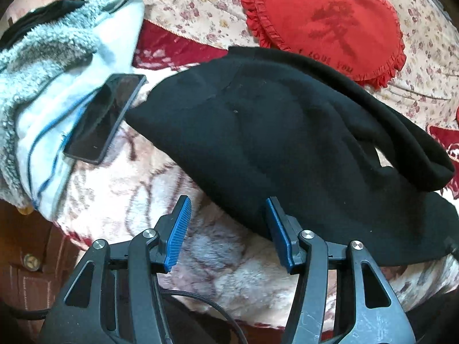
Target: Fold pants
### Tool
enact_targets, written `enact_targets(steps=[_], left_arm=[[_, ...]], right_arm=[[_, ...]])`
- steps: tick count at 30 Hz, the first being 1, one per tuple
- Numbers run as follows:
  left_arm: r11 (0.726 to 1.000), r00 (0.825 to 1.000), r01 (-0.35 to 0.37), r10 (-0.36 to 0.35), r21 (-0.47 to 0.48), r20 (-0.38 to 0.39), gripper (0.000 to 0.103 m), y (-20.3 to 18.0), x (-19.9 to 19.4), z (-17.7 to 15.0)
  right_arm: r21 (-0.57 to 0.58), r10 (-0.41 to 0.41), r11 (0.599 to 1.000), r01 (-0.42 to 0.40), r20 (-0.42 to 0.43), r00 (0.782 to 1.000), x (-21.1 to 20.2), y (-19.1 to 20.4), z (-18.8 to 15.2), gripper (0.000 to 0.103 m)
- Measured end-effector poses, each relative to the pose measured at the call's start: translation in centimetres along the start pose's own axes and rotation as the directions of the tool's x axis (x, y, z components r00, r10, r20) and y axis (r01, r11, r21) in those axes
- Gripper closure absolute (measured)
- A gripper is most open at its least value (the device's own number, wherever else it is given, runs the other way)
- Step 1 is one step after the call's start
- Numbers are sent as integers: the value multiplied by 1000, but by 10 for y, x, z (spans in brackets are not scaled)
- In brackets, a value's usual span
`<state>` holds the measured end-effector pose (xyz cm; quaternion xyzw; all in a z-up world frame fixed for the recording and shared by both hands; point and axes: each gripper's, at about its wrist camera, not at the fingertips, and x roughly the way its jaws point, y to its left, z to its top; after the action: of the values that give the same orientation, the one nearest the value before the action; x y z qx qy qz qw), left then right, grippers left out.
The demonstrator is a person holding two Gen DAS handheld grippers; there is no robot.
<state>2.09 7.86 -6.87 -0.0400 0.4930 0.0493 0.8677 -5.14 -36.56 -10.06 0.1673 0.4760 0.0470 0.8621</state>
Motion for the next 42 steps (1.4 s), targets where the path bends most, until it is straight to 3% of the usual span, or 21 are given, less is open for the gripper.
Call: enact_targets(steps=[1, 6, 16, 25, 33, 37, 42], left_arm=[[1000, 1000, -2, 2, 0, 9, 49, 2, -3, 1], [1000, 999, 16, -15, -12, 44, 49, 6, -16, 8], [998, 997, 46, -48, 35, 61, 50, -22, -13, 24], [997, 998, 47, -49, 58, 42, 49, -36, 2, 24], [998, 999, 30, -31, 61, 14, 49, -38, 17, 16], [997, 999, 36, -36, 69, 9, 49, -38, 15, 17], [997, 997, 71, -71, 30, 14, 49, -29, 6, 26]], right_arm=[[-12, -32, 999, 32, 16, 999, -6, 1, 2, 85], [-70, -105, 991, 114, 115, 988, -44, 14, 17, 83], [-190, -89, 973, 131, 215, 973, -56, 78, 57, 83], [-260, 8, 966, 8, 58, 998, -6, 101, 40, 83], [-244, -49, 969, 35, -50, 998, 46, 92, 26, 83], [-256, -38, 966, 30, -26, 999, 39, 99, 34, 82], [-260, 48, 965, -22, 97, 994, 15, 123, 65, 77]])
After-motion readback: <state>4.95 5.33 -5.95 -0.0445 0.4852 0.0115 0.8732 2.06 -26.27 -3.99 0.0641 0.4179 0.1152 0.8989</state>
